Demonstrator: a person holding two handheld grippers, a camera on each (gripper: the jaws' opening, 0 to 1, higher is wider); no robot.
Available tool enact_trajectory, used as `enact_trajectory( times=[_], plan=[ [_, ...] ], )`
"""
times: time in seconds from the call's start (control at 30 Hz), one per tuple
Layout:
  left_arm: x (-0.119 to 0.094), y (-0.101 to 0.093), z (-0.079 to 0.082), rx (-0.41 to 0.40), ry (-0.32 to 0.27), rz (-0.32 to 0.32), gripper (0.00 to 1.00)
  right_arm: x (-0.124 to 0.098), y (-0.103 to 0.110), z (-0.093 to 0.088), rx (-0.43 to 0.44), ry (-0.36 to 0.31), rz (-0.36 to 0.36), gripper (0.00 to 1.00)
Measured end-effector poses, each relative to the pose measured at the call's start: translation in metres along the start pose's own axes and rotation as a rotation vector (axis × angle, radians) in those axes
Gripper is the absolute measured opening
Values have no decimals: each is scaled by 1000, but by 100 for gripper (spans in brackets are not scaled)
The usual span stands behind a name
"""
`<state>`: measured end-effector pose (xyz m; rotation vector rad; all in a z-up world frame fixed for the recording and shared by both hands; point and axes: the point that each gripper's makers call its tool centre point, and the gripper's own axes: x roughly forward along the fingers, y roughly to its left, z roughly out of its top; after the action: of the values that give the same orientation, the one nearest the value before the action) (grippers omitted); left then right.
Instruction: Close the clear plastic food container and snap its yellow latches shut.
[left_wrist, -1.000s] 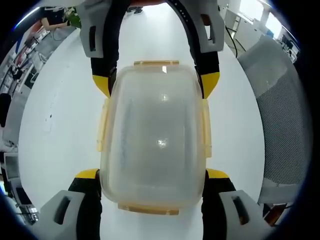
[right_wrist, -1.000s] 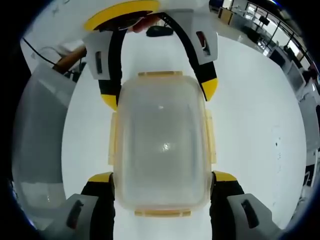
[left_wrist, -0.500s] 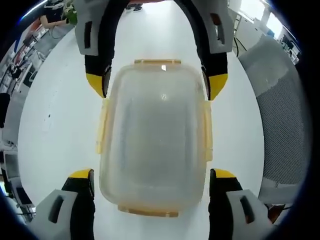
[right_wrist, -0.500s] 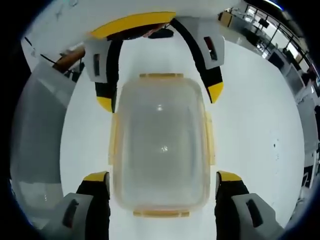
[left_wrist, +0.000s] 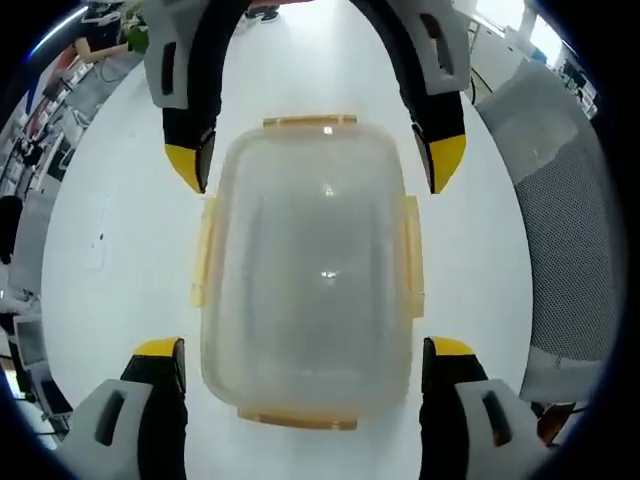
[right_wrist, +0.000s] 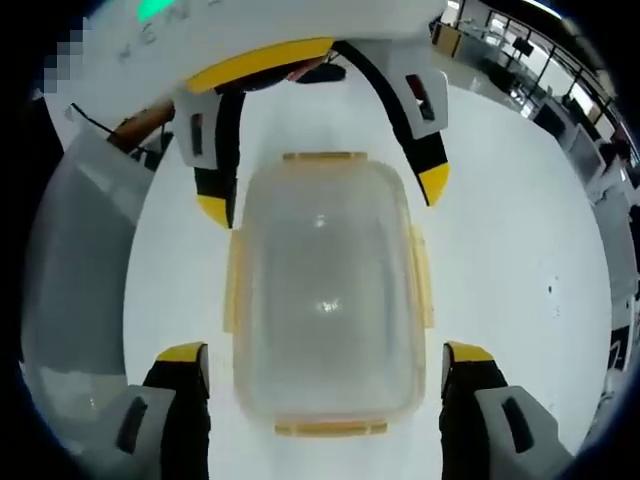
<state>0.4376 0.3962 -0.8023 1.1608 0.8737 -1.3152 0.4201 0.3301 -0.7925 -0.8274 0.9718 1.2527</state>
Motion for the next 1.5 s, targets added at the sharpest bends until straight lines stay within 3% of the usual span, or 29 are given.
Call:
enact_trajectory(
  times=[0.37,0.6,1.5],
  plan=[
    [-5,-1,1,10,-17,7,99,-2,3,6,-12,-30,-19,100],
    [-6,-1,1,-30,-41,27,97,-6,-3,13,5,-89,-74,100],
    [-16,0,0,-163,-137,103,94,-14,1,16,132,-207,-134,97]
  ],
)
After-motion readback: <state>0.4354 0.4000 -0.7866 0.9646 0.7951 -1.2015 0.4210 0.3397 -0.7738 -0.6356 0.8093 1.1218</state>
